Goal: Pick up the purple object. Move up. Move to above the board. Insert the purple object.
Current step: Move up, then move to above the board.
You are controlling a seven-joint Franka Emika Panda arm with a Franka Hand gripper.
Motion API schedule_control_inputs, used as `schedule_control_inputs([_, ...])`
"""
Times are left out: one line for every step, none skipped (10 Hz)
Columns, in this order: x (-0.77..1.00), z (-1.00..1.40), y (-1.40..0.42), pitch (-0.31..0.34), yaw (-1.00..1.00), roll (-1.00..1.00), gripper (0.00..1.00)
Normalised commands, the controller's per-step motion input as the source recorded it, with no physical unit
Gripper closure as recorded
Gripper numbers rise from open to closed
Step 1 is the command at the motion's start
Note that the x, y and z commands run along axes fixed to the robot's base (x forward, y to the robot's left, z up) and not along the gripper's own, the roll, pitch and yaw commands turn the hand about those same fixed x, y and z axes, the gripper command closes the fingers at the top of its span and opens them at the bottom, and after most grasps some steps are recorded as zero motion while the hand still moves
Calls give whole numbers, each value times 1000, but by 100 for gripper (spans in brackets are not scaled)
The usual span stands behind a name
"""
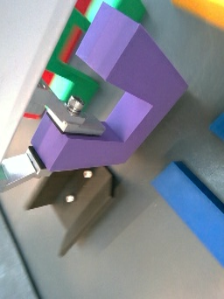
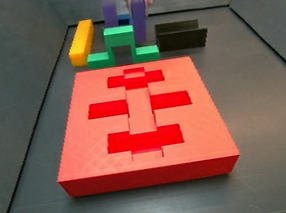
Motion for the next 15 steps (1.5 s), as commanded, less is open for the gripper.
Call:
schedule_control_inputs([-66,541,6,46,37,-4,100])
schedule_control_inputs([1,183,9,13,19,1,100])
schedule_control_inputs([0,1400,0,0,0,0,100])
schedule_control_inputs([-9,1400,-2,11,-1,-1,100])
schedule_control_inputs([-42,1400,-6,27,-4,-3,100])
schedule_control_inputs([9,1400,3,12,-4,3,100])
schedule_control_inputs([50,1400,8,52,-3,0,100])
schedule_control_inputs([32,816,4,82,-6,-3,100])
schedule_control_inputs([30,407,2,71,-3,-2,100])
schedule_control_inputs([-151,220,-1400,182,-20,45,100])
schedule_control_inputs([-160,198,-1400,184,-14,47,100])
schedule_control_inputs([-162,198,-1400,97,5,83,100])
schedule_control_inputs([-163,196,-1400,60,-3,19,100])
schedule_control_inputs([-159,206,-1400,30,-1,4,100])
schedule_control_inputs([-161,212,-1400,33,0,-6,100])
